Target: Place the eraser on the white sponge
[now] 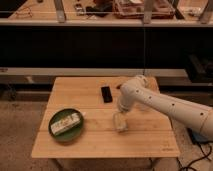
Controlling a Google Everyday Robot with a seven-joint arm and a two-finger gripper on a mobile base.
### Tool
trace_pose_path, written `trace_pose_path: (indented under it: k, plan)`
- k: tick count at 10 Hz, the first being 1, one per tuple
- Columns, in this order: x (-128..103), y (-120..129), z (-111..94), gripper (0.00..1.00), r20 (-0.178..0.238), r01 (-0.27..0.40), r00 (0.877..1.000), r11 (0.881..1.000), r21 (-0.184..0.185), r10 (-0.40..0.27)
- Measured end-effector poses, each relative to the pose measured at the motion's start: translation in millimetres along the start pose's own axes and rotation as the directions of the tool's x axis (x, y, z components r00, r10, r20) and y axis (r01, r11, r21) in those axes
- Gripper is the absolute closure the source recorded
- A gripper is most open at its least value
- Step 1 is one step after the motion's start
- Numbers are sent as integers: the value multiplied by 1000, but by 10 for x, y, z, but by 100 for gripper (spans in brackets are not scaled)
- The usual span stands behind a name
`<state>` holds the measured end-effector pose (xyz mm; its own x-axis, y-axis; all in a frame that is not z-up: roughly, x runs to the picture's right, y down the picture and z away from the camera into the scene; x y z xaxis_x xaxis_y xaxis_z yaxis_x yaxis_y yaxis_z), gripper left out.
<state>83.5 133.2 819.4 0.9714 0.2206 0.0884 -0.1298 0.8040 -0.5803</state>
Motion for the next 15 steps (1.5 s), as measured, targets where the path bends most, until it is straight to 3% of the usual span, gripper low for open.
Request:
trace_pose_path:
  k: [8,10,12,14,15]
  plan:
    - [-1,-10,-9,20,2,-2,1000,1000,1,2]
    - [40,-203,-125,20,3,-47,999,999,26,47]
    - [77,-614,-299,20,60,-136,989,988,71,132]
    - [83,-1052,-346,20,163,-249,960,961,121,228]
    - [75,-1128,-347,20,181,-266,953,955,128,242]
